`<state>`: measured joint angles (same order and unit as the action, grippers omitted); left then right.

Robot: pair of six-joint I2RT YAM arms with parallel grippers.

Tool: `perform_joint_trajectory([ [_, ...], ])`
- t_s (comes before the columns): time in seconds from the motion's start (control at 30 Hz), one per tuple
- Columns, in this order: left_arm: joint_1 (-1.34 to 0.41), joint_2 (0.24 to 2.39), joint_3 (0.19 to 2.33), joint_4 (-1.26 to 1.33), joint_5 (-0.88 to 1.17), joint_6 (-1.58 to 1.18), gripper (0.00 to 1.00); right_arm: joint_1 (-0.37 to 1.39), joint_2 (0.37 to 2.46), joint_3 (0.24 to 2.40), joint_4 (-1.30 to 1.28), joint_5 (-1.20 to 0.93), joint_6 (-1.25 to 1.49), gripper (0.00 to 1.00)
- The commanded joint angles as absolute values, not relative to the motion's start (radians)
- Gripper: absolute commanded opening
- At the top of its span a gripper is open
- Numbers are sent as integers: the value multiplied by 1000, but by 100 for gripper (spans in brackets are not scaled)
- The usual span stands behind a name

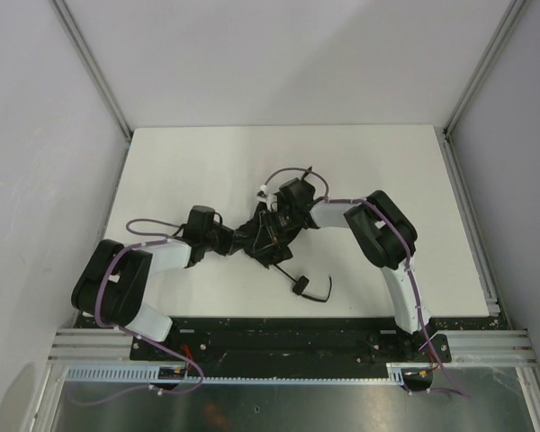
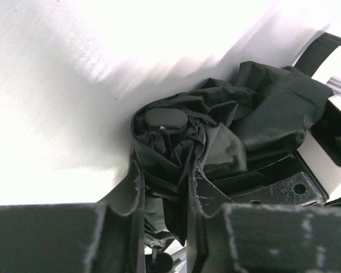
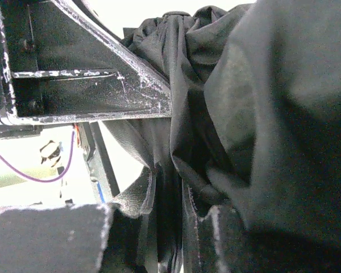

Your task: Put away the umbrella

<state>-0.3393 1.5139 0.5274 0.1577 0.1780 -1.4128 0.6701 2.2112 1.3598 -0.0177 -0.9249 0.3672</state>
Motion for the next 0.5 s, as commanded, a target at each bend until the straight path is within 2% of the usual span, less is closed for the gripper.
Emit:
perform_joint_trajectory([
  [0.0,-366,1599,523,75,4,-1308,2,740,2213,1310,-115,-839,339,4],
  [0.13,-383,1595,521,33,4,-1307,0,734,2122,1321,-161,-700,301,33],
  [0.3,-394,1594,536,-24,-27,-1301,0,741,1973,1334,-241,-534,221,79],
  [0.37,-398,1592,541,-35,-25,-1303,0,770,1900,1334,-277,-420,156,87],
  [0.47,-401,1591,546,-41,-17,-1303,0,855,1804,1306,-263,-160,49,91],
])
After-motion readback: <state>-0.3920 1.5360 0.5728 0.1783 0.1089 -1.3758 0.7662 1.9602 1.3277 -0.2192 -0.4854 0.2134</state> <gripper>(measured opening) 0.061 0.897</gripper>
